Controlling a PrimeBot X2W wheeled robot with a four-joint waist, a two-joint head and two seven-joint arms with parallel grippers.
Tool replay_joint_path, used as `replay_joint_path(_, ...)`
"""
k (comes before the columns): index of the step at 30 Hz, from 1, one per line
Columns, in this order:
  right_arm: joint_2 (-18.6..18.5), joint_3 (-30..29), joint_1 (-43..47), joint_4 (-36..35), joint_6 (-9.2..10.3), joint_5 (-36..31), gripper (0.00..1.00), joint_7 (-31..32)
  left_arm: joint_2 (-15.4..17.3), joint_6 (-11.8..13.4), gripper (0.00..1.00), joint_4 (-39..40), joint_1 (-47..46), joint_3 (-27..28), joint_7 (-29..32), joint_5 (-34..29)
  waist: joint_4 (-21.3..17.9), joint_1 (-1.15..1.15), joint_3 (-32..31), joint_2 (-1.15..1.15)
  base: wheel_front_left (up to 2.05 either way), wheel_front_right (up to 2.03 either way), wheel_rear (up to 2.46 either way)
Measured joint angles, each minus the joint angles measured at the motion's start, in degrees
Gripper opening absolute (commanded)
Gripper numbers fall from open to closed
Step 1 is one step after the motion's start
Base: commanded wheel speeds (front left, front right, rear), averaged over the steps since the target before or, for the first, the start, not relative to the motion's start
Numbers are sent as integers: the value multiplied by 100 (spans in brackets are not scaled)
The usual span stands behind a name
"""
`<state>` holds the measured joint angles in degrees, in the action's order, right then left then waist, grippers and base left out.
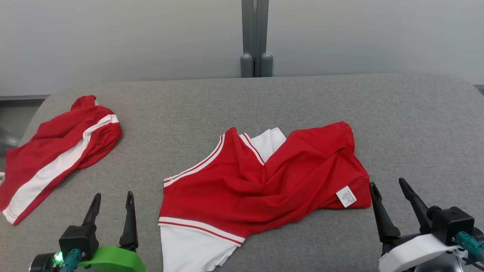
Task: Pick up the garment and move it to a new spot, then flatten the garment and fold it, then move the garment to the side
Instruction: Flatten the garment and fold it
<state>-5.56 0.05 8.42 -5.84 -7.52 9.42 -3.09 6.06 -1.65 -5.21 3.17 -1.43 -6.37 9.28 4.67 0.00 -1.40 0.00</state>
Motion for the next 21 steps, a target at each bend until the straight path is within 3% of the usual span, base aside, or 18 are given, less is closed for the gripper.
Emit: replay_joint_path(21,-51,21,-67,215,0,4,100,80,0,-40,100,-305,81,-233,0,123,24,0,21,0,0,0,0)
